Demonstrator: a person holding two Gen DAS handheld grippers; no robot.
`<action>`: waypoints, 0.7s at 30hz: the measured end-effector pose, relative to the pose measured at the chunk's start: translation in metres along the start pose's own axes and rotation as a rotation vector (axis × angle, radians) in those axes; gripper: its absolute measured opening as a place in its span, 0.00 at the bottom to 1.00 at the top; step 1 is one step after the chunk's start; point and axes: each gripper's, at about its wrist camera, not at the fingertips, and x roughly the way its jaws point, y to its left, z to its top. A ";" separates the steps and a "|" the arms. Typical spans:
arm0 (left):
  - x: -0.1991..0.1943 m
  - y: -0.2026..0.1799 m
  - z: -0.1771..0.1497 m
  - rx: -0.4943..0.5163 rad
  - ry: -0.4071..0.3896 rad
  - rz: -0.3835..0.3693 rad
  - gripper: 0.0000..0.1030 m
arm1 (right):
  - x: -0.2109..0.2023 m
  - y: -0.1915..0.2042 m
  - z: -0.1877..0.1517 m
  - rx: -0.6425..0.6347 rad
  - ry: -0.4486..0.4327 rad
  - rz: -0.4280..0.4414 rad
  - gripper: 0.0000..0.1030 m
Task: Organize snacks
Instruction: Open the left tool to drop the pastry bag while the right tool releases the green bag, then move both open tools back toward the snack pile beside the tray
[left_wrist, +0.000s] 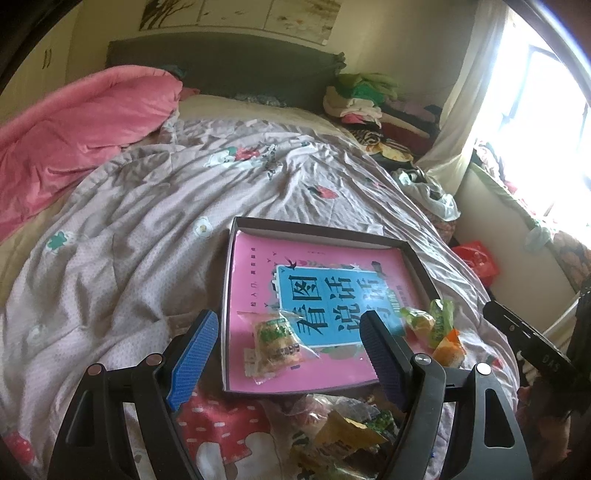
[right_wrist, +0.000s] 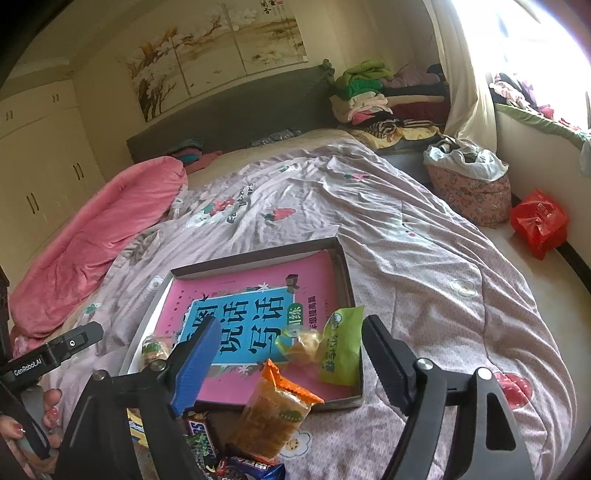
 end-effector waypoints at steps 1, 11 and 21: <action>-0.001 0.000 0.000 0.000 -0.001 0.000 0.78 | -0.001 0.000 0.000 0.001 0.000 0.004 0.76; -0.017 -0.002 -0.001 0.002 -0.017 -0.006 0.78 | -0.017 0.003 -0.004 0.003 -0.011 0.023 0.78; -0.028 0.006 -0.008 -0.006 -0.015 0.000 0.78 | -0.025 0.004 -0.014 0.014 0.000 0.043 0.78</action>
